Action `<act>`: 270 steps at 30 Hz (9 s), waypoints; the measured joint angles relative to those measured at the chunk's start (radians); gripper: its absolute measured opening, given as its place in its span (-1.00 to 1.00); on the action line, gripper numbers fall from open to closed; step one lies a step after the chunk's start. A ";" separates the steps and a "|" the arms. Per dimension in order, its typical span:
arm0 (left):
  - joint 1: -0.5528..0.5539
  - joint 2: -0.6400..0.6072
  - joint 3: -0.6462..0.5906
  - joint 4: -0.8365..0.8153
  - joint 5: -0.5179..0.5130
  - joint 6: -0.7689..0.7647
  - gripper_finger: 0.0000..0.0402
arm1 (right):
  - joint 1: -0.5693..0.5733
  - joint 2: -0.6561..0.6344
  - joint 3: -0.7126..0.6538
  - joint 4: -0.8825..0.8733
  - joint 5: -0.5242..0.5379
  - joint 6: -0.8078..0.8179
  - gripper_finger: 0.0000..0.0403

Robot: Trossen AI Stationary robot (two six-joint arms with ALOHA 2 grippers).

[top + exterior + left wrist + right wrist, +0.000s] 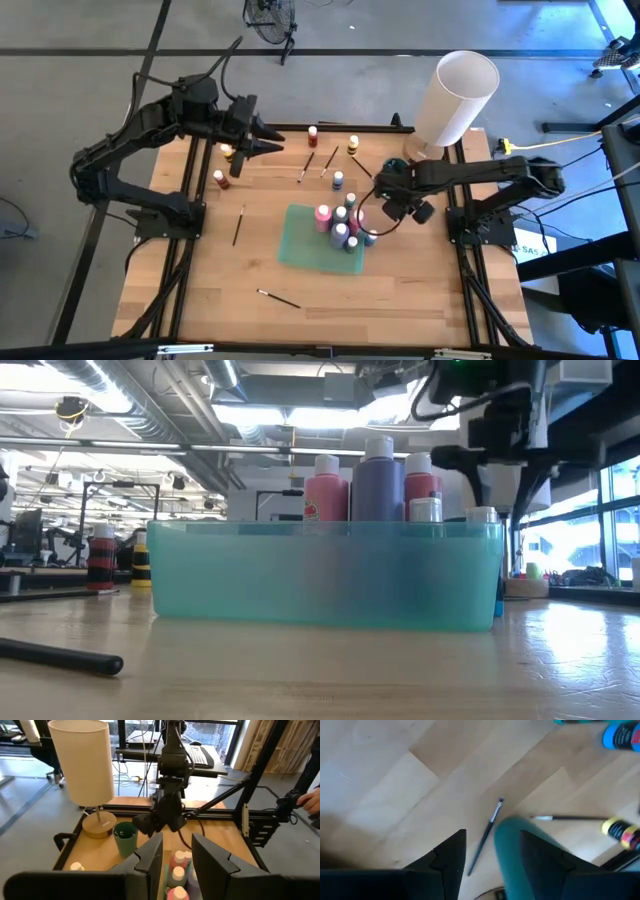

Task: Pick & Place Paint Supplies
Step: Move the green cup to the middle right of the table

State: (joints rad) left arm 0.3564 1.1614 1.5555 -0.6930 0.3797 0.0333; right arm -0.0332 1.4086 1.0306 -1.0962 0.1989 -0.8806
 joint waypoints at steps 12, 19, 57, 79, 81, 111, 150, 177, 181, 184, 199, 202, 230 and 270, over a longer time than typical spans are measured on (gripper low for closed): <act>-0.082 0.000 0.000 0.000 -0.001 -0.067 -0.51 | -0.044 0.062 -0.003 0.122 -0.098 -0.090 -0.09; -0.129 0.000 0.000 0.001 -0.087 -0.099 -0.51 | -0.073 0.071 -0.044 0.163 -0.142 -0.092 -0.09; -0.147 0.000 0.000 0.033 -0.136 -0.099 -0.51 | -0.126 0.091 -0.055 0.247 -0.266 -0.103 -0.22; -0.147 0.000 0.000 0.034 -0.136 -0.099 -0.51 | -0.136 0.091 -0.087 0.261 -0.175 -0.114 -0.22; -0.147 0.000 0.000 0.034 -0.147 -0.099 -0.51 | -0.128 0.091 -0.087 0.260 -0.173 -0.137 -0.22; -0.147 0.000 0.000 0.034 -0.178 -0.099 -0.51 | -0.015 0.028 0.024 0.110 0.076 -0.121 -0.21; -0.147 0.000 0.000 -0.010 -0.177 0.077 -0.51 | -0.263 -0.114 0.419 -0.469 -0.131 1.476 -0.22; -0.147 0.000 0.000 -0.143 -0.179 0.233 -0.51 | -0.327 -0.348 0.220 -0.457 0.022 1.838 0.10; -0.144 0.000 0.000 -0.164 -0.180 0.304 -0.51 | -0.329 -0.343 0.193 -0.329 0.034 1.869 0.14; -0.133 0.000 0.000 -0.199 -0.180 0.347 -0.51 | -0.330 -0.339 0.176 -0.231 0.030 1.872 0.14; -0.053 0.000 0.000 -0.312 -0.179 0.373 -0.51 | -0.338 -0.243 0.083 -0.120 0.018 1.950 0.14; -0.053 0.000 0.000 -0.321 -0.179 0.373 -0.51 | -0.339 -0.225 0.082 -0.112 0.034 1.950 0.14; -0.053 -0.001 0.000 -0.382 -0.176 0.372 -0.51 | -0.338 -0.082 0.082 -0.119 0.071 1.913 0.13; -0.053 -0.001 0.000 -0.379 -0.176 0.328 -0.51 | -0.306 -0.083 0.002 -0.011 0.089 1.912 0.13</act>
State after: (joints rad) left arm 0.3031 1.1606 1.5551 -1.0724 0.2035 0.3614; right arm -0.3397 1.3254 1.0329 -1.1074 0.2876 1.0309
